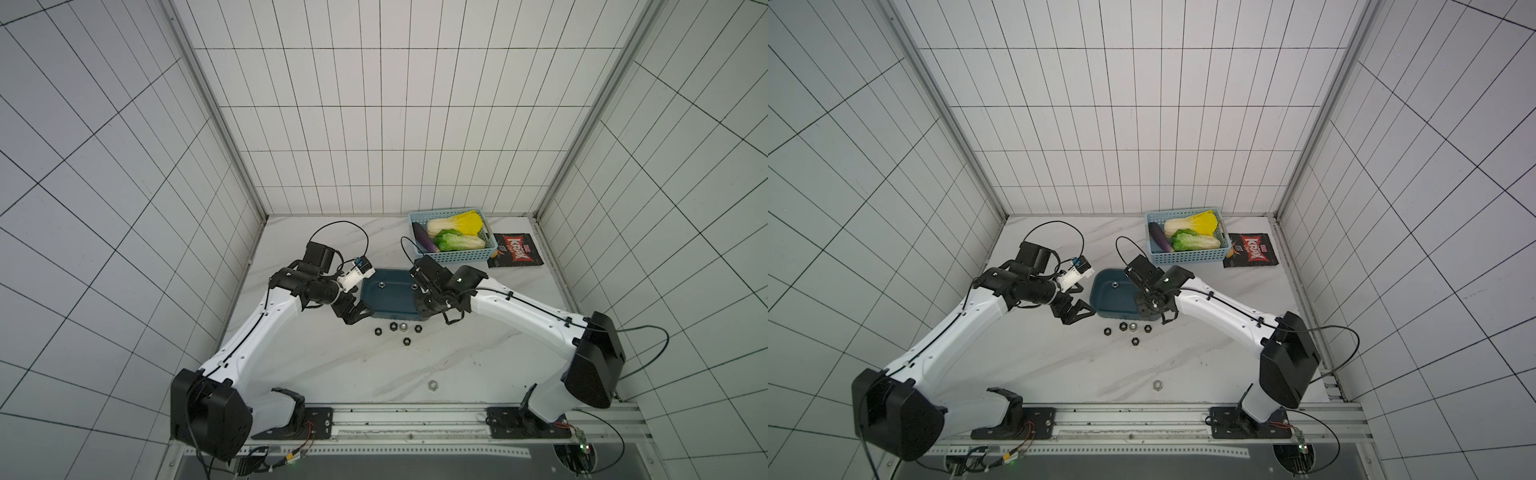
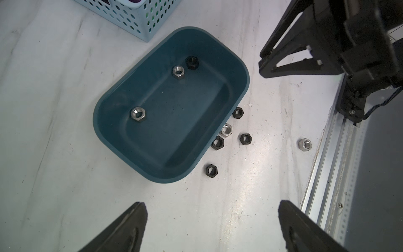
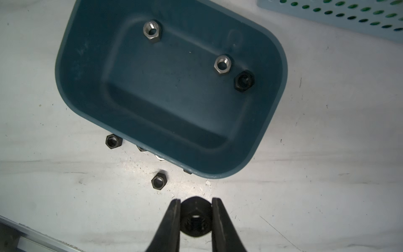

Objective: Put the nuts on the desktop into the storage box
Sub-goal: Place the nut in the storage box.

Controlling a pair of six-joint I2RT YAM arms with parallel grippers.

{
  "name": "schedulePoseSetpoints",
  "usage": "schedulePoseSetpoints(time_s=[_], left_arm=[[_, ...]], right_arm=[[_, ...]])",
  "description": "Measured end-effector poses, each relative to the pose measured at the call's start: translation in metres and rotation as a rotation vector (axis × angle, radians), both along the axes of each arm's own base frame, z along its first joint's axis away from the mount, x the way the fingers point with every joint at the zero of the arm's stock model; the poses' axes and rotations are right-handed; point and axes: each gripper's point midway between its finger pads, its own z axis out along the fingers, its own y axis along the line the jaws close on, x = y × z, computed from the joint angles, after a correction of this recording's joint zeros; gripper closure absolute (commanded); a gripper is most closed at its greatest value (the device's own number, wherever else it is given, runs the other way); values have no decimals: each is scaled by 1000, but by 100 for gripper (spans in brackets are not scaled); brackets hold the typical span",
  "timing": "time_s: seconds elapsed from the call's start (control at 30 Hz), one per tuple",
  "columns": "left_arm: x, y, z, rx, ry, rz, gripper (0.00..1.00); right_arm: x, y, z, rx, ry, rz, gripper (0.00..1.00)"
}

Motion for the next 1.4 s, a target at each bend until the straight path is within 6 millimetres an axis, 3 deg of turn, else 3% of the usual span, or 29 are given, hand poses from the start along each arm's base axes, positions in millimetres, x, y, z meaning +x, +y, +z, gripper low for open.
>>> schedulePoseSetpoints(time_s=[0.47,0.63,1.13,1.4], left_arm=[[28,-24,-3,-68,-103,-118,3],[33,-25,-16,-119,-150,-151,3],[49,-21,-51,-122,-245,-118,2],[53,-12,-62,-113,-243,-73,2]], right_arm=[[55,25,-13,27,20,-8,84],[74,36,-22,49,24,-16,84],[109,65,-69,42,49,-35,85],[124,65,-97,-21,32,-76,85]])
